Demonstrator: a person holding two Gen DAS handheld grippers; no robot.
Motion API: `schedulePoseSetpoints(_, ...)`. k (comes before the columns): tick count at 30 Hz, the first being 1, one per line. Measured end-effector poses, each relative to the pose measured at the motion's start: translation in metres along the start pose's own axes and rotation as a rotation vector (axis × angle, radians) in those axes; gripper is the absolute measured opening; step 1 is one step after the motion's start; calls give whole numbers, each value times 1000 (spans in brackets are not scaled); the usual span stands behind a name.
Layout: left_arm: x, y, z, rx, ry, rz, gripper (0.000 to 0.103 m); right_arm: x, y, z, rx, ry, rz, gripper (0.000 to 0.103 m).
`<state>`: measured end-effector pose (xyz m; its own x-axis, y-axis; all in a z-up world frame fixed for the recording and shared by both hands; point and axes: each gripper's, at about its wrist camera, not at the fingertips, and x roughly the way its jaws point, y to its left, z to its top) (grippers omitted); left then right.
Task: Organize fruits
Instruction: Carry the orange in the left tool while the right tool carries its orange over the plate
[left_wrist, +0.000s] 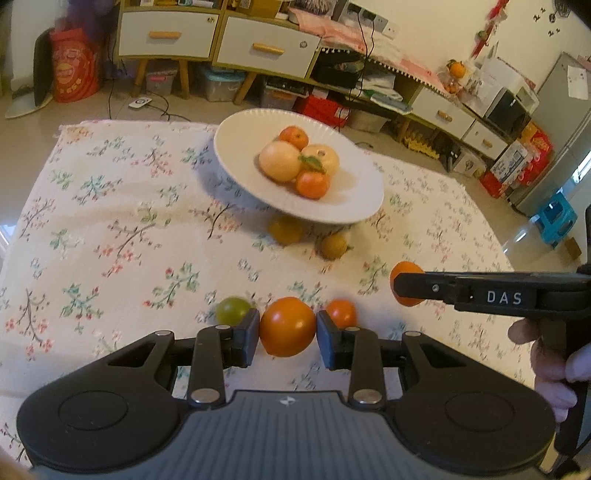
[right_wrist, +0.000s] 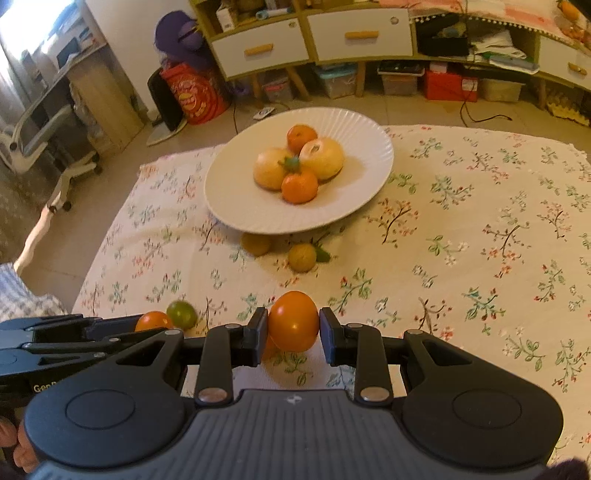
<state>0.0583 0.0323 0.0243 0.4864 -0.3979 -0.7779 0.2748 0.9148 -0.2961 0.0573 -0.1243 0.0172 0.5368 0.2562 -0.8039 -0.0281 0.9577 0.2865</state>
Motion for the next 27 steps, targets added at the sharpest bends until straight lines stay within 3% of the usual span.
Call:
schedulePoseSetpoints(16,17,-8,45,-75,-106,-10,11,-2,-24,33,125,-69,10,27)
schedulePoseSetpoints(27,47,-21,64,-27,-185,37,11,14,-34,55,200,-127,43,27)
